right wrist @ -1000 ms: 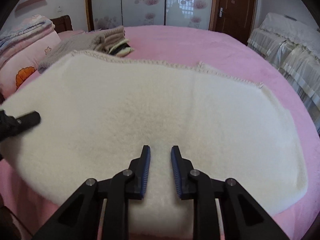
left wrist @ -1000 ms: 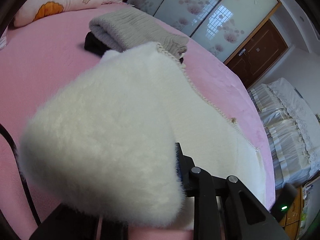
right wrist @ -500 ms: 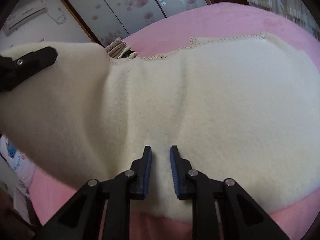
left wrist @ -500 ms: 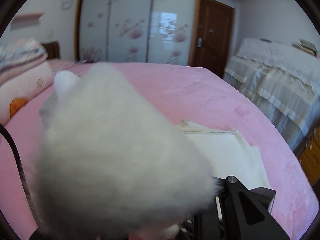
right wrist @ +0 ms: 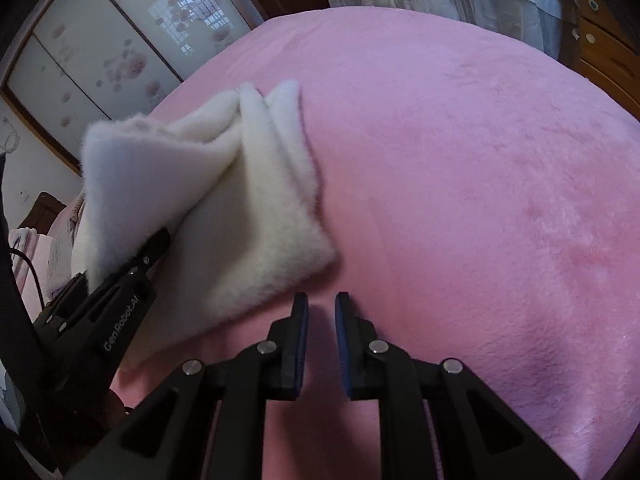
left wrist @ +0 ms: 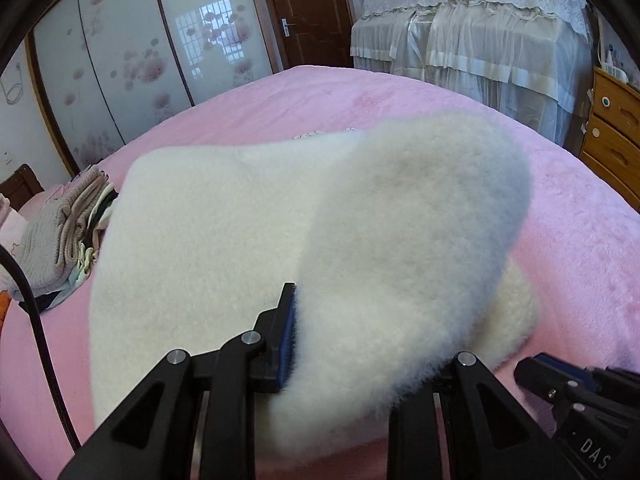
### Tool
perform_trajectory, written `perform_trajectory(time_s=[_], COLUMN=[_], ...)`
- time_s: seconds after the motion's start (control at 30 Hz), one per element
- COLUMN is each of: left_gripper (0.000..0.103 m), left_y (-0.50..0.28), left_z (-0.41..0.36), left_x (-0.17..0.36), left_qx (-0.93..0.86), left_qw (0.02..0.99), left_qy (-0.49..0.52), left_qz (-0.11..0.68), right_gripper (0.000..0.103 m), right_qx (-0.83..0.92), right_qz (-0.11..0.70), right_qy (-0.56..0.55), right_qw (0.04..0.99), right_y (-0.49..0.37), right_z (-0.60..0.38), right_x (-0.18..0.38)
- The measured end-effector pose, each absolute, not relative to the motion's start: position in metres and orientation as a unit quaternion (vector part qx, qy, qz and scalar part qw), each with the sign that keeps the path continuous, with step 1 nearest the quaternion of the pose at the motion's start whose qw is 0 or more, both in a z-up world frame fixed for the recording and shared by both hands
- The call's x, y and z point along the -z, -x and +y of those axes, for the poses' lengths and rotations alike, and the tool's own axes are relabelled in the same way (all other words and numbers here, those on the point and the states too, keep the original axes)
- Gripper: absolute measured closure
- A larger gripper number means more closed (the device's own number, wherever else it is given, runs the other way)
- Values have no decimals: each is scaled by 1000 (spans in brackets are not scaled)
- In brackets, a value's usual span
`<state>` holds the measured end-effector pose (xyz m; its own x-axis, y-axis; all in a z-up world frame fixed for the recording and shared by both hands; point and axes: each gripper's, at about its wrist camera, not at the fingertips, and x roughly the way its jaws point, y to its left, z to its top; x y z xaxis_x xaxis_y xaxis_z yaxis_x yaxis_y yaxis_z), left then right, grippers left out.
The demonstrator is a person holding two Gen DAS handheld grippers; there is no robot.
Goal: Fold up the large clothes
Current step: 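Fold the lifted end over the bundle with the left tool and release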
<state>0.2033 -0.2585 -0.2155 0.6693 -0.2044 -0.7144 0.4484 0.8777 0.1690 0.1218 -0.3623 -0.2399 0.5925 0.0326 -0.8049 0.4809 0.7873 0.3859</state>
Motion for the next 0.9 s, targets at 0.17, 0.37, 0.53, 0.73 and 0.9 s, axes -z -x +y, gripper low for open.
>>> perform_trajectory(time_s=[0.17,0.37,0.53,0.73,0.9], left_gripper=[81,81,80,43,42], left_y=[-207,-196,-192,-195,-178], left_z=[-248,-265,-284,-265,-227], left_x=[183,193,220,190,163], left_qx=[193,209,216,282,341], left_qw=[908,908,899,854,811], left_qy=[-80,-77,-136,-101,-51], left_qz=[364,356,355,425,473], right_gripper=[90,90,90,89,58], right_qx=[134,140,142,130,90], right_qz=[421,418,426,431,408], right_qy=[-290,-299,-287,-278,-281], right_qw=[849,846,846,849,864], right_y=[-115,-97,-103,-104,-100], right_z=[-363,-370,-367,-367,-374], right_x=[237,238,233,213,179])
